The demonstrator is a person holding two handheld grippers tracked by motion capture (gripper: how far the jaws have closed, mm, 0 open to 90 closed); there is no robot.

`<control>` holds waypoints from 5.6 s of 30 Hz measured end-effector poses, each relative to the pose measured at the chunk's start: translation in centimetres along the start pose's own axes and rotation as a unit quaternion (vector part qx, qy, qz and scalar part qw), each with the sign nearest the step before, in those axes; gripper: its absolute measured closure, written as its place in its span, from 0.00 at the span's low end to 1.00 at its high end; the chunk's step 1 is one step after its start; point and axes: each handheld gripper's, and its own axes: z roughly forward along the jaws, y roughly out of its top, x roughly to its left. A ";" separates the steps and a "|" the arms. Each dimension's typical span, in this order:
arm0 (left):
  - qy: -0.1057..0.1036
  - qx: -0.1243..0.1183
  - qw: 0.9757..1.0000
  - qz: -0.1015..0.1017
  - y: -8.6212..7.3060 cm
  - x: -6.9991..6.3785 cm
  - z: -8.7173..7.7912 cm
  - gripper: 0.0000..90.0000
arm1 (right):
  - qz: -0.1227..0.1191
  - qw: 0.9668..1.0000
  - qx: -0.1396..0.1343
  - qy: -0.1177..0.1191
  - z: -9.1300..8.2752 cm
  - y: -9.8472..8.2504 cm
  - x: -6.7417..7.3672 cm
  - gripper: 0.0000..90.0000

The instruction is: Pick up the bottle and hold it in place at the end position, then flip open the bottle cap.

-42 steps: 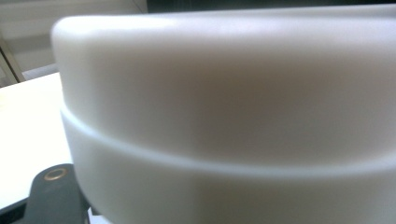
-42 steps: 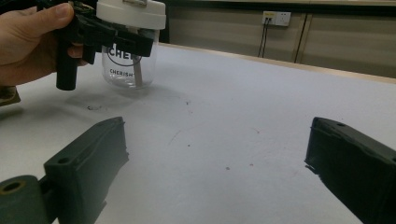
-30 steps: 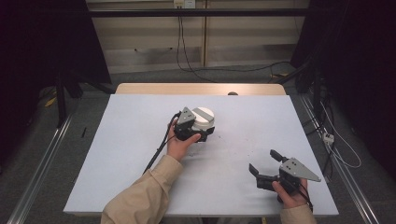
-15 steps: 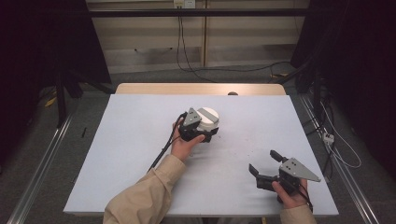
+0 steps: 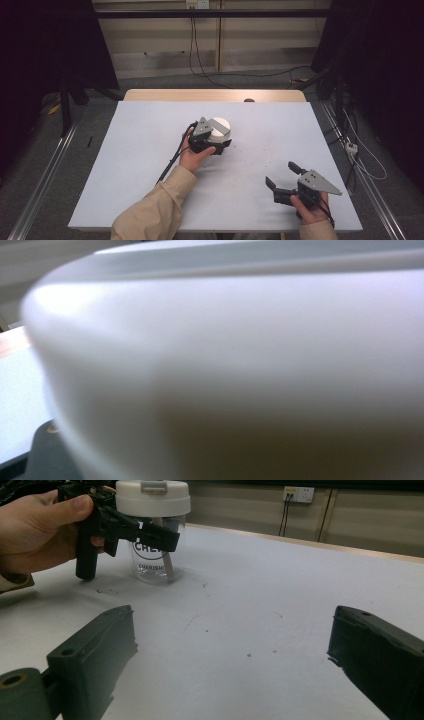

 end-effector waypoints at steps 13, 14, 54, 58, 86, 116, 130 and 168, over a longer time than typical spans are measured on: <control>0.005 -0.001 1.000 0.001 -0.4 -0.2 -0.5 0.20 | -0.006 1.000 0.008 0.005 0.6 0.1 0.3 0.05; 0.006 0.000 1.000 0.001 -0.4 -0.2 -0.5 0.20 | -0.004 1.000 0.009 0.005 0.7 0.2 0.3 0.05; 0.026 0.016 0.999 -0.012 -0.9 -0.4 -1.9 0.11 | 0.009 0.999 0.036 0.022 3.1 2.0 0.8 0.05; 0.031 0.014 0.999 0.000 -0.9 -0.5 -1.7 0.11 | 0.010 0.999 0.037 0.024 3.3 2.1 0.9 0.05; 0.021 0.000 1.000 -0.007 -0.9 -0.6 -1.6 0.21 | 0.011 0.998 0.048 0.031 4.9 2.8 1.5 0.05; 0.020 0.001 1.000 -0.008 -0.8 -0.5 -1.6 0.21 | 0.010 0.998 0.054 0.034 7.2 4.4 1.9 0.11; 0.019 0.000 1.000 -0.009 -0.9 -0.5 -1.6 0.21 | 0.000 0.997 0.063 0.038 9.2 6.0 2.7 0.39; 0.020 0.000 1.000 -0.008 -0.8 -0.5 -1.5 0.21 | -0.001 0.991 0.096 0.091 12.7 8.1 4.3 1.00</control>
